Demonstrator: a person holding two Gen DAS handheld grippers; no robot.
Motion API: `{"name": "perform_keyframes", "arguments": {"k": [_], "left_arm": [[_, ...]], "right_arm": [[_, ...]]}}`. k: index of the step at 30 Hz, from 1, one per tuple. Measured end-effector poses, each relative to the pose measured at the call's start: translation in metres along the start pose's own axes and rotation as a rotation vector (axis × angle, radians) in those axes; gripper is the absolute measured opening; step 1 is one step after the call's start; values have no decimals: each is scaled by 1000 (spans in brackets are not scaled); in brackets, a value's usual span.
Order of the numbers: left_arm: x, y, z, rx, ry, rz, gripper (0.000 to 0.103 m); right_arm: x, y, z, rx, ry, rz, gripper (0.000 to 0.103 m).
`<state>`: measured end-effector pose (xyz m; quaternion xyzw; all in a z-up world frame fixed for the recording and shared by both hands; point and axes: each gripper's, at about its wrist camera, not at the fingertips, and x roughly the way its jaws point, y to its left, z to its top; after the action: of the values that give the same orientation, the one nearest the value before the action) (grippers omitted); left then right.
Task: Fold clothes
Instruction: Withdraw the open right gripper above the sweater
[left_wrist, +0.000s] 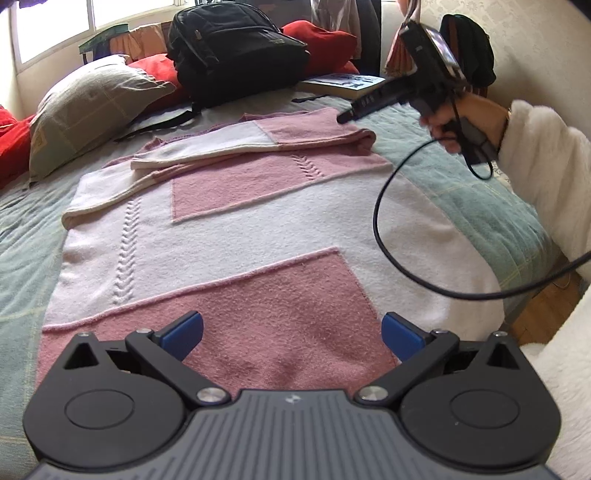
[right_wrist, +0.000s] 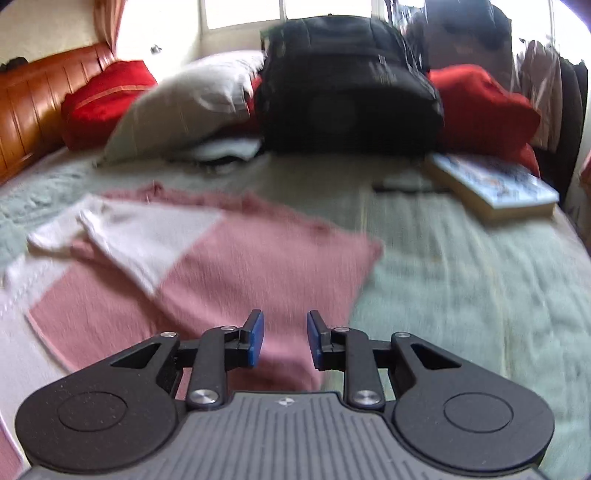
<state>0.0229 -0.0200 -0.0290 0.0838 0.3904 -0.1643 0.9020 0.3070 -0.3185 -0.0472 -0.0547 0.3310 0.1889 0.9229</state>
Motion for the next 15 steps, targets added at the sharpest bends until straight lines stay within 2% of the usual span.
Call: {"name": "perform_keyframes", "arguments": {"k": [4,8,11,15], "left_arm": [[-1,7,5,-26,-1,31,102],[-2,15,6,-49,2,67,102],[-1,22,5,-72,17,84,102],[-2,28,5,-80,33,136,102]], "right_arm": [[24,-9,18,29,-4,17,30],[57,-24,7,68,81,-27,31],[44,-30,5,100,62,-17,36],[12,-13,6,28,9,-1,55]]}}
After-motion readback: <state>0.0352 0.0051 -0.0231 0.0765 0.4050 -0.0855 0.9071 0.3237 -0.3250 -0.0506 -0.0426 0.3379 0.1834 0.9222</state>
